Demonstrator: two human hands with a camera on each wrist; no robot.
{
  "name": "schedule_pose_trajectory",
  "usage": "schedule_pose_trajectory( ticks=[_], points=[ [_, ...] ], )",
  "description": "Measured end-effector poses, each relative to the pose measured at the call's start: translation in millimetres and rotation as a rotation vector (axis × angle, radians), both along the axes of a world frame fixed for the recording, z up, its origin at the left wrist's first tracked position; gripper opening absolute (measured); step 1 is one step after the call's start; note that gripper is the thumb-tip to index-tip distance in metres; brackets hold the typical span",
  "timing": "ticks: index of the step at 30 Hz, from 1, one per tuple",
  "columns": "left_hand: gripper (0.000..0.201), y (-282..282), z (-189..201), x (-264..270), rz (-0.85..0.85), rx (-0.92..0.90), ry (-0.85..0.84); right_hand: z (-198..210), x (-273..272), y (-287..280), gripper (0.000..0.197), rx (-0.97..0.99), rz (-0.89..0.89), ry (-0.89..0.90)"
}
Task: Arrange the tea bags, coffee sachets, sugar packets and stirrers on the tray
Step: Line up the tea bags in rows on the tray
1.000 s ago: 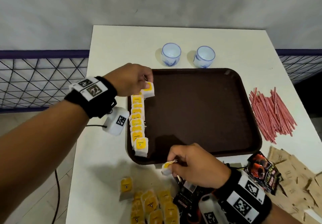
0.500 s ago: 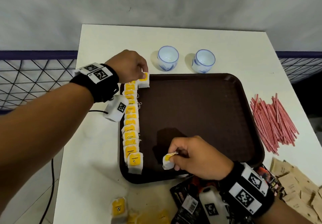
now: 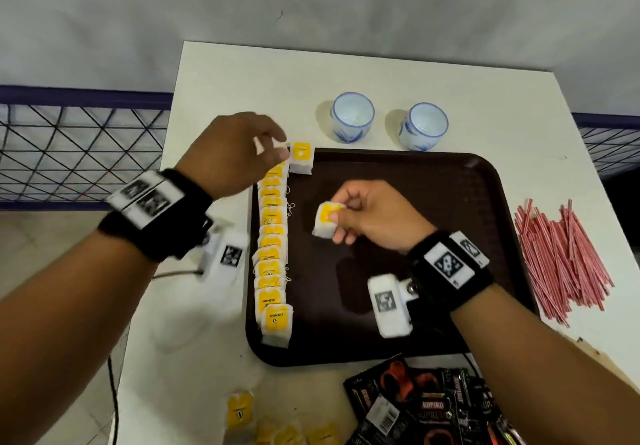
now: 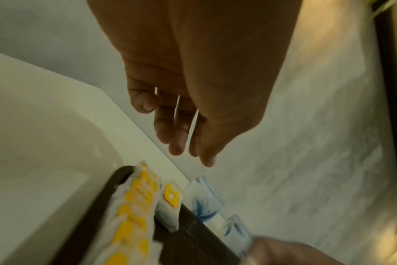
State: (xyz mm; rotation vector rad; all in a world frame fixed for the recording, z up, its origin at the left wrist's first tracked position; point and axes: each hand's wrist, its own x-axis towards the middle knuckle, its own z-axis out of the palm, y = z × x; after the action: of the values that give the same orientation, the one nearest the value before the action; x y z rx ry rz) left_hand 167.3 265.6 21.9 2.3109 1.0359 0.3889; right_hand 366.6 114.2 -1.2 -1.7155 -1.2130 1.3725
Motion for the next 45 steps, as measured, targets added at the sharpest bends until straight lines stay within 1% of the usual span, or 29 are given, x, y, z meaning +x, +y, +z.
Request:
schedule_pose_trajectory(
  ticks=[3,6,7,9,11,13,16,18,21,26,28,31,33,35,37,38,39,41,43,45],
  points=[
    [0.008,-56,7,-55,0.062,-0.131,-0.006,0,0,34,0.008,-0.023,-0.03,-0.023],
    [0.004,-116,1,-106,0.083,-0.268,0.009,-1,-4,60,0.005,-0.036,-0.071,-0.008],
    [0.007,-135,-4,-121,0.082,-0.292,0.054,-2,-6,67,0.006,-0.033,-0.083,-0.003],
    [0.019,-170,-14,-146,0.066,-0.327,0.156,-5,-10,76,0.011,-0.032,-0.115,-0.005],
    [0.023,-198,-23,-161,0.083,-0.375,0.191,-7,-12,81,0.015,-0.031,-0.151,-0.012],
    [0.023,-217,-31,-170,0.115,-0.414,0.187,-8,-14,84,0.015,-0.027,-0.178,-0.033],
    [0.033,-231,-34,-172,0.124,-0.473,0.192,-12,-16,87,0.013,-0.029,-0.21,-0.08],
    [0.038,-237,-35,-171,0.102,-0.502,0.197,-14,-17,88,0.014,-0.029,-0.212,-0.121],
    [0.037,-243,-37,-170,0.072,-0.554,0.228,-16,-18,89,0.017,-0.025,-0.202,-0.186],
    [0.055,-251,-38,-168,-0.016,-0.505,0.292,-10,-21,83,0.02,-0.017,-0.204,-0.312],
    [0.06,-251,-38,-168,-0.058,-0.482,0.309,-2,-23,69,0.021,-0.017,-0.181,-0.366],
    [0.053,-249,-40,-168,-0.108,-0.463,0.315,7,-27,25,0.018,-0.017,-0.115,-0.38],
    [0.048,-250,-42,-168,-0.138,-0.442,0.305,14,-32,-20,0.014,-0.035,-0.061,-0.368],
    [0.042,-251,-43,-167,-0.152,-0.437,0.28,24,-41,-70,0.01,-0.082,-0.001,-0.319],
    [0.037,-253,-42,-166,-0.147,-0.411,0.246,35,-55,-119,0.006,-0.155,0.09,-0.263],
    [0.038,-254,-41,-165,-0.129,-0.393,0.225,38,-62,-140,0.004,-0.182,0.154,-0.269],
    [0.039,-255,-40,-164,-0.1,-0.378,0.2,38,-69,-160,0.002,-0.191,0.218,-0.301],
    [0.043,-256,-40,-163,-0.039,-0.354,0.142,31,-79,-188,0.008,-0.178,0.321,-0.396],
    [0.047,-259,-41,-162,-0.014,-0.331,0.105,23,-88,-207,0.014,-0.147,0.391,-0.464],
    [0.047,-262,-42,-161,-0.006,-0.322,0.079,18,-95,-219,0.02,-0.118,0.445,-0.508]
  ],
)
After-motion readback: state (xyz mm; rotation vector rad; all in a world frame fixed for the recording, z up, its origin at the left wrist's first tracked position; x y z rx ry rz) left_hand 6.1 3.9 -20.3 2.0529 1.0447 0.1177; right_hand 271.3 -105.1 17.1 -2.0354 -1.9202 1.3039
